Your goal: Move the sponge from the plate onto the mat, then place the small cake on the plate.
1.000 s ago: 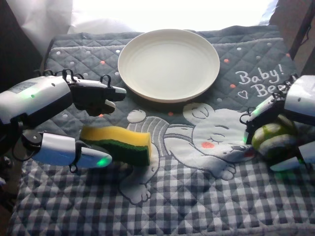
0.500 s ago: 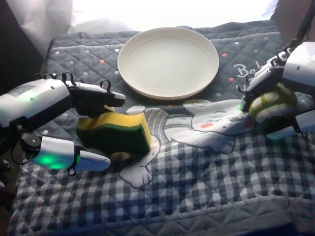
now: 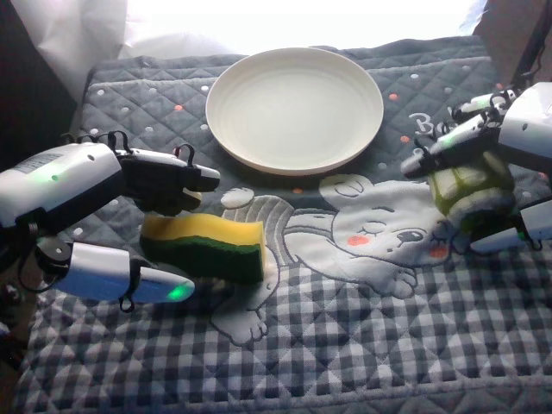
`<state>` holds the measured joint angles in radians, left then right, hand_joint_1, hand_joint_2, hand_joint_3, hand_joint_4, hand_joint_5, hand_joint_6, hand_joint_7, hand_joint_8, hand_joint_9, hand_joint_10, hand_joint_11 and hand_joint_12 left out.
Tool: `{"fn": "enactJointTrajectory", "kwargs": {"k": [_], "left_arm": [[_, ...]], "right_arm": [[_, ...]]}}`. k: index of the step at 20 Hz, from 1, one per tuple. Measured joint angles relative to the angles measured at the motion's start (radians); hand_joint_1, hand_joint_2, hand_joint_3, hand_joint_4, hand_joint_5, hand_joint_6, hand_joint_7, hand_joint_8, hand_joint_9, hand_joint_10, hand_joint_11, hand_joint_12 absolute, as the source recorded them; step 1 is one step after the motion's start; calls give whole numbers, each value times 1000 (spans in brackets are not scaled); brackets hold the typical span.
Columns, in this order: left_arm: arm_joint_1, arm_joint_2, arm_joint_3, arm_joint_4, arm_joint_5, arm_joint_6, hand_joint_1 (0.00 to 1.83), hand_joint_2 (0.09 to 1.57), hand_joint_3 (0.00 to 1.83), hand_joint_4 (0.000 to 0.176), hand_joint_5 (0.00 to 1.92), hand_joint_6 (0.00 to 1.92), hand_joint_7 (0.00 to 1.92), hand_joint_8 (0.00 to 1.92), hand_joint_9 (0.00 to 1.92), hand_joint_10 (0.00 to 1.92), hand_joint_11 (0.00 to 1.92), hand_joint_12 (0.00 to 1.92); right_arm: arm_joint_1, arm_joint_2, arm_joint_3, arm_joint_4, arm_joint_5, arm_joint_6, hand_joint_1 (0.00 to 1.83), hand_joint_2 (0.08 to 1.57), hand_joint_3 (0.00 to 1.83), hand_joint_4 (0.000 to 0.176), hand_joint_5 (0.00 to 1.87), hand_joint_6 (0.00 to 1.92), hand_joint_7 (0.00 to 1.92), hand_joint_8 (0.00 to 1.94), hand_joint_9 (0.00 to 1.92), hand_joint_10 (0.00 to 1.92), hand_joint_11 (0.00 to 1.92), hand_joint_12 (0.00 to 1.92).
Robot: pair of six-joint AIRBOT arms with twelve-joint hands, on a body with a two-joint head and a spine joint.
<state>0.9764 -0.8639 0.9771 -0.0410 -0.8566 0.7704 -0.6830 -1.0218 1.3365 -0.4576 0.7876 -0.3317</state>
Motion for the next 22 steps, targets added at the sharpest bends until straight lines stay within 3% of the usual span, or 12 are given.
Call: {"fn": "enactJointTrajectory", "kwargs": {"k": [3, 5, 7, 8, 12, 13, 14, 16, 17, 18, 19, 22], "left_arm": [[0, 0, 0, -2, -1, 0, 887, 883, 0, 0, 591, 0, 794, 1, 863, 41, 450, 1217], [0, -1, 0, -1, -1, 0, 896, 882, 0, 0, 578, 1, 797, 2, 884, 48, 499, 1242], [0, -5, 0, -4, -2, 0, 918, 870, 0, 0, 581, 2, 795, 1, 880, 44, 492, 1239], [0, -6, 0, 0, -1, 0, 917, 859, 0, 0, 604, 3, 816, 5, 909, 49, 541, 1233], [0, -7, 2, -3, 0, 0, 895, 875, 2, 0, 592, 0, 810, 2, 889, 31, 467, 1228], [-1, -7, 3, -1, -1, 0, 904, 873, 1, 0, 592, 0, 823, 4, 897, 31, 453, 1280], [-1, -8, 5, 0, -1, -1, 912, 871, 0, 0, 593, 0, 835, 7, 912, 41, 425, 1357], [-1, -18, 11, 0, -1, -3, 933, 866, 0, 0, 596, 0, 841, 7, 922, 73, 413, 1456], [-1, -19, 11, 9, 0, -5, 892, 891, 0, 0, 576, 0, 839, 4, 805, 317, 361, 1442], [-3, -19, 11, 14, 1, -6, 892, 891, 0, 0, 576, 0, 839, 4, 805, 317, 361, 1442], [-11, -20, 12, 21, -1, -9, 860, 907, 0, 0, 547, 0, 809, 0, 605, 735, 321, 1407], [-26, -32, 26, 25, 0, -14, 830, 922, 1, 9, 527, 0, 765, 0, 523, 867, 262, 1443]], "right_arm": [[0, 0, 2, 0, 0, 2, 1281, 1017, 0, 0, 1134, 642, 1323, 500, 1347, 611, 1076, 1301], [13, -2, 11, -8, -3, 2, 1277, 1039, 1, 0, 1051, 797, 1293, 553, 1229, 1000, 1020, 1517], [65, -21, 39, -8, -6, -1, 1289, 1048, 0, 0, 1039, 752, 1254, 701, 1237, 965, 1027, 1462], [111, -45, 66, -1, -7, -3, 1281, 1033, 0, 0, 1082, 733, 1290, 566, 1320, 657, 1122, 1218], [245, -113, 136, -4, -10, -2, 1278, 1033, 0, 0, 1049, 813, 1330, 448, 1389, 299, 1152, 1040], [277, -134, 156, -3, -19, -2, 1379, 1021, 0, 0, 1049, 776, 1360, 202, 1239, 723, 1095, 1009], [314, -159, 178, -2, -40, -14, 1398, 1024, 0, 0, 1098, 647, 1241, 433, 1184, 880, 1072, 1075], [375, -210, 212, 5, -116, -80, 1279, 1026, 0, 0, 1116, 703, 1301, 494, 1369, 454, 1185, 1073], [406, -245, 235, 4, -172, -109, 1282, 1023, 2, 0, 1083, 744, 1340, 441, 1442, 351, 1215, 1094], [426, -275, 257, 1, -210, -116, 1282, 1023, 2, 0, 1083, 744, 1340, 441, 1442, 351, 1215, 1094], [445, -330, 304, 10, -259, -117, 1284, 1029, 0, 0, 1095, 684, 1307, 541, 1472, 295, 1181, 1186], [450, -405, 354, 8, -339, -117, 1280, 1028, 1, 0, 1120, 640, 1268, 619, 1403, 265, 1078, 1072]]}}
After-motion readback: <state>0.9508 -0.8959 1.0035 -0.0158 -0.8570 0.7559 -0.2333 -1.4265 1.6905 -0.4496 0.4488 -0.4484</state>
